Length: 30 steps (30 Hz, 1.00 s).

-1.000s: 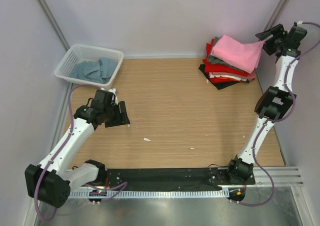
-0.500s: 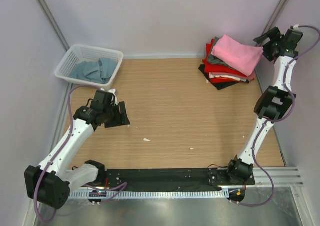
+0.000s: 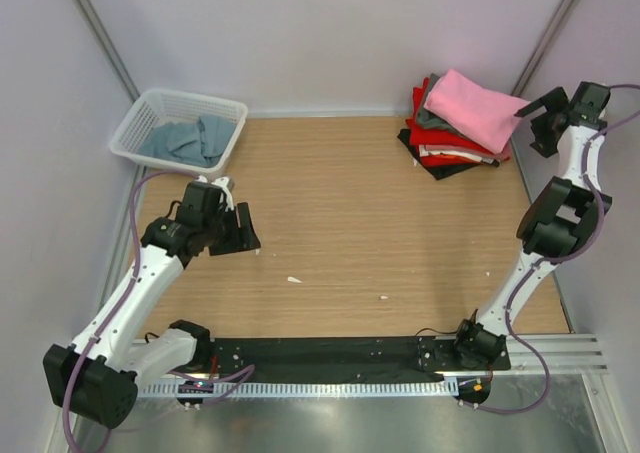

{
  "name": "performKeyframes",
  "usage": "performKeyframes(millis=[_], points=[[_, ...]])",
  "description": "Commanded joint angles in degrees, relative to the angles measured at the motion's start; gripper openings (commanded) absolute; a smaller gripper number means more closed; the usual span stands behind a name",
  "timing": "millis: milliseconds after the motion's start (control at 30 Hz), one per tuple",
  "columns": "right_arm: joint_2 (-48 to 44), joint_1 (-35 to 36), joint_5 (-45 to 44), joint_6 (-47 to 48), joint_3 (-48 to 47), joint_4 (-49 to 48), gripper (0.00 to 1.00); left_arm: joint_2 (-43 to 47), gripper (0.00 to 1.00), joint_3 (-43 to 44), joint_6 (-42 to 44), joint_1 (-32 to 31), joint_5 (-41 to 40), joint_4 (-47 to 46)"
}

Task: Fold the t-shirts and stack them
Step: Reset both grippers

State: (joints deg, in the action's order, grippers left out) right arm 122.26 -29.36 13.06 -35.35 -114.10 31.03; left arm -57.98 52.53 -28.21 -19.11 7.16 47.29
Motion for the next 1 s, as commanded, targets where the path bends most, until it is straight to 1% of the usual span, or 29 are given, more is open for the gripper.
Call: performKeyframes(millis=[0, 33, 67, 133, 167, 233, 267, 300, 333, 367, 433, 467, 500, 533, 567, 600, 633, 667, 700, 733, 767, 833, 867, 933, 967], points=[[-7.0, -13.2, -17.1, -12.2, 4.9, 1.9, 1.0, 1.2, 0.62, -0.2, 0.3, -0.2, 1.1, -1.9], [-8.9, -13.2, -17.2, -13.0, 6.7, -0.3, 1.0, 1.3, 0.62, -0.2, 0.3, -0.2, 1.2, -1.9], [-13.5, -13.1, -16.8, -13.2, 10.4, -1.8, 1.0, 1.5, 0.62, -0.3, 0.3, -0.2, 1.0, -1.9], [-18.6, -12.8, -15.4, -14.7, 14.2, -7.0, 1.0, 1.7, 0.62, -0.3, 0.3, -0.2, 1.1, -2.2], [-23.6, -12.2, -12.0, -15.3, 18.8, -9.5, 1.0, 1.7, 0.62, -0.3, 0.3, -0.2, 1.0, -1.9], [-29.2, -10.9, -9.7, -16.7, 23.5, -16.1, 1.0, 1.6, 0.62, -0.3, 0.3, -0.2, 1.1, -2.0], [-31.5, -8.2, -8.8, -16.7, 27.6, -18.1, 1.0, 1.6, 0.62, -0.3, 0.3, -0.2, 1.1, -2.1], [-36.8, -6.3, -8.4, -16.7, 29.5, -19.8, 1.0, 1.3, 0.62, -0.4, 0.3, -0.2, 1.0, -2.1], [-38.8, -3.5, -8.1, -16.4, 31.6, -23.1, 1.0, 1.2, 0.62, -0.4, 0.3, -0.2, 1.0, -2.1], [-41.2, 2.1, -7.8, -14.4, 35.4, -24.9, 1.0, 1.0, 0.63, -0.4, 0.3, -0.2, 0.8, -2.1], [-46.1, 9.8, -9.2, -12.5, 39.3, -28.2, 1.0, 0.6, 0.63, -0.2, 0.3, -0.2, 0.7, -1.9], [-47.3, 13.4, -8.8, -11.3, 41.6, -30.0, 1.0, 0.5, 0.62, -0.2, 0.3, -0.2, 0.3, -1.8], [-48.2, 21.4, -9.0, -9.1, 46.1, -30.7, 1.0, 0.4, 0.62, -0.3, 0.3, -0.2, 0.1, -1.8], [-49.4, 25.0, -10.4, -8.6, 48.5, -33.8, 1.0, 0.4, 0.62, -0.2, 0.3, -0.2, 0.0, -1.6], [-49.6, 29.1, -10.9, -7.4, 52.9, -34.7, 1.0, 0.4, 0.62, -0.2, 0.3, -0.2, -0.3, -1.6], [-49.7, 36.3, -12.3, -5.0, 54.9, -34.5, 1.0, 0.6, 0.62, -0.2, 0.3, -0.2, -0.4, -1.6], [-49.3, 40.2, -16.3, -4.3, 56.9, -34.1, 1.0, 0.8, 0.62, -0.2, 0.3, -0.2, -0.5, -1.6], [-49.1, 43.0, -20.6, -4.0, 59.0, -33.9, 1.0, 0.8, 0.62, -0.2, 0.3, -0.2, -0.7, -1.7], [-49.0, 45.4, -21.7, -4.4, 63.3, -34.4, 1.0, 1.0, 0.62, -0.2, 0.3, -0.2, -0.9, -1.5], [-49.0, 50.1, -22.3, -4.8, 65.5, -35.8, 1.0, 1.1, 0.62, -0.2, 0.2, -0.3, -1.1, -1.6], [-49.0, 52.4, -22.6, -5.2, 69.6, -36.9, 1.0, 1.4, 0.62, -0.2, 0.2, -0.3, -1.3, -1.7], [-49.2, 57.1, -23.5, -6.8, 73.0, -39.0, 1.0, 1.5, 0.62, -0.2, 0.1, -0.3, -1.4, -1.5], [-49.3, 61.7, -25.3, -7.5, 75.5, -39.2, 1.0, 1.5, 0.62, -0.2, 0.1, -0.3, -1.7, -1.5], [-49.3, 65.6, -26.9, -8.8, 77.5, -39.4, 1.0, 1.7, 0.62, -0.2, 0.0, -0.3, -2.2, -1.5], [-49.3, 69.0, -27.8, -9.2, 79.3, -39.1, 1.0, 1.6, 0.62, -0.2, 0.0, -0.3, -2.4, -1.5]])
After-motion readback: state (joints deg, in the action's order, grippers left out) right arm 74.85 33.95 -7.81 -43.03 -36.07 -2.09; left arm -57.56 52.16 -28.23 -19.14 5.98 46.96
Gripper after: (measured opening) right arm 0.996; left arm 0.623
